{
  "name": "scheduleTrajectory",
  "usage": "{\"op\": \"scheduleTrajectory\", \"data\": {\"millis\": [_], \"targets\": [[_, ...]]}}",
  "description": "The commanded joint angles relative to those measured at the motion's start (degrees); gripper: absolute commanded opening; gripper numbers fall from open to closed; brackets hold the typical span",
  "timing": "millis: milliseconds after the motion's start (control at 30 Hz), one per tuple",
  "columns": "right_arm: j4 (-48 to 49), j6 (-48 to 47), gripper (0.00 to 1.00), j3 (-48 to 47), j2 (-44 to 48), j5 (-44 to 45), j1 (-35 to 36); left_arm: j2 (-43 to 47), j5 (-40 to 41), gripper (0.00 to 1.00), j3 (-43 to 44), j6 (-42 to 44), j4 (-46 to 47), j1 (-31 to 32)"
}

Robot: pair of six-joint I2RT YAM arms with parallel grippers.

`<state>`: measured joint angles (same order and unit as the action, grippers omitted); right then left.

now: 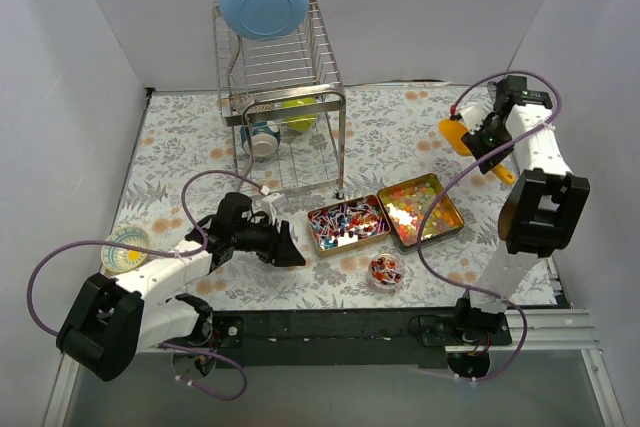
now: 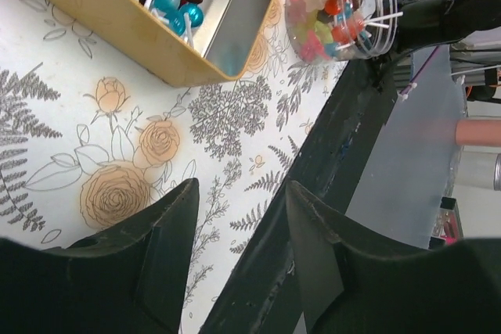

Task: Pack the candies
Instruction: Place the spatula at the center of the board.

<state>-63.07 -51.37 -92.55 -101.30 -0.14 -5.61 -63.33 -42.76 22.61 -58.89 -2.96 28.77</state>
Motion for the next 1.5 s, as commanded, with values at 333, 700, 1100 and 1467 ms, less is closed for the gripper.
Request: {"op": "scheduleTrajectory", "data": {"millis": [333,700,1100,1467], "targets": [[4.62,12.26,0.01,-18.78,-24.82,-8.38,-5.47,-6.98,-0.92,0.54,11.22,4.58,-8.73,-1.00],[8.48,13.58,0.03,-17.14,-27.99,-6.90,-5.20,-12.60,-7.24,0.53,22.74,19.86,-22.41,0.14],[11.48,14.29,0.27,-13.00,-27.20,-1.79,-4.24,-13.13,-5.14,0.53,29.23,28.83,-31.40,0.23],[6.12,15.16,0.98,-15.11,-17.72,-4.95,-4.15,-10.67,-2.16,0.60,38.36,40.68,-45.97,0.23]]}}
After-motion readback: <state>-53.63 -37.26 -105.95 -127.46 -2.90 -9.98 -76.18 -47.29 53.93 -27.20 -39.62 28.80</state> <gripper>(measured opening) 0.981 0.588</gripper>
